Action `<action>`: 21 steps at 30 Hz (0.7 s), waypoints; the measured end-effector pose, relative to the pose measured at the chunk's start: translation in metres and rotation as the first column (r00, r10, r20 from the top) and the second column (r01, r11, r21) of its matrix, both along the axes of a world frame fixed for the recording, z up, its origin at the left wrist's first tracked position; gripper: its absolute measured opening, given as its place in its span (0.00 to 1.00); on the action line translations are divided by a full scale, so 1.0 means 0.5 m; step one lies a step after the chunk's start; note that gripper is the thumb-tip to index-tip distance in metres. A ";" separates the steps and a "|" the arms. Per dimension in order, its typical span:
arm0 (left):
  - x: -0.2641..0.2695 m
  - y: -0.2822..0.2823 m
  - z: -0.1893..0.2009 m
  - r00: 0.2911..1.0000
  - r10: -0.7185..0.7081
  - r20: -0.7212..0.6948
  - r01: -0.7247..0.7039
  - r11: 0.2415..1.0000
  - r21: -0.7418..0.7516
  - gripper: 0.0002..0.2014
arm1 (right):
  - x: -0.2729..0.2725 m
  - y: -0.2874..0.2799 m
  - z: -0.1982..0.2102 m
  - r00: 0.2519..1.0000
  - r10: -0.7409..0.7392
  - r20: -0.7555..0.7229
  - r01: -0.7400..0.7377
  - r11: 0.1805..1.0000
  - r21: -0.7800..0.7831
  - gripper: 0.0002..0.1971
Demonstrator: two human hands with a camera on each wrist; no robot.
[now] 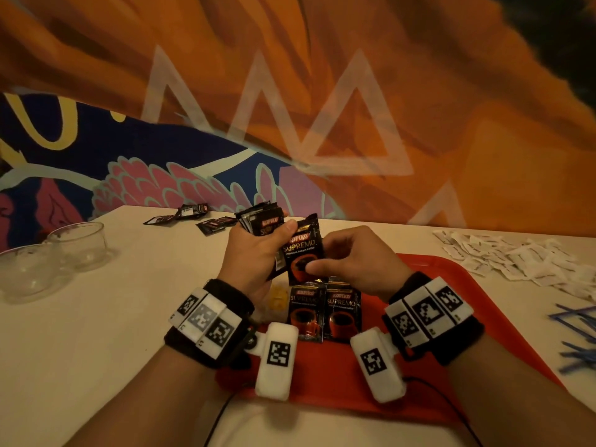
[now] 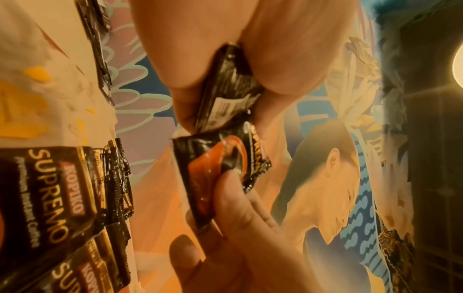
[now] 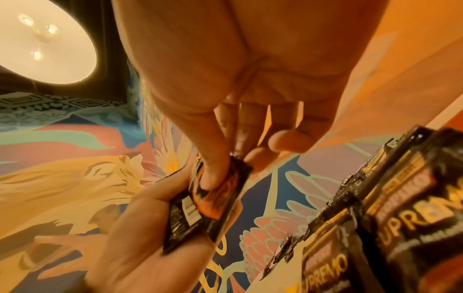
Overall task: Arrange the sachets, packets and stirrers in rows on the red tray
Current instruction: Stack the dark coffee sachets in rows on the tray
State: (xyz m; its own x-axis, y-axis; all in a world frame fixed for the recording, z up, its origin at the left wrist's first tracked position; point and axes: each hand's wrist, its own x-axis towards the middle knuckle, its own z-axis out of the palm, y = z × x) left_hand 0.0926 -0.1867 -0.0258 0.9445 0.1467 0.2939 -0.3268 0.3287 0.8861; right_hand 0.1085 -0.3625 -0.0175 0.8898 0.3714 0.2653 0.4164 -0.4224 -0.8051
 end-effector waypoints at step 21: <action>0.006 0.001 -0.004 0.987 -0.001 -0.160 0.008 0.999 0.044 0.03 | -0.003 -0.001 0.006 0.992 -0.096 0.085 0.098 0.995 -0.024 0.12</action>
State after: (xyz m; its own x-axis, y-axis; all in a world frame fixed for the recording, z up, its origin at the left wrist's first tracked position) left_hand 0.0955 -0.1861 -0.0277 0.9804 0.1325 0.1456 -0.1787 0.2886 0.9406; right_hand 0.1068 -0.3630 -0.0145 0.8973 0.2925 0.3306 0.4373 -0.4860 -0.7567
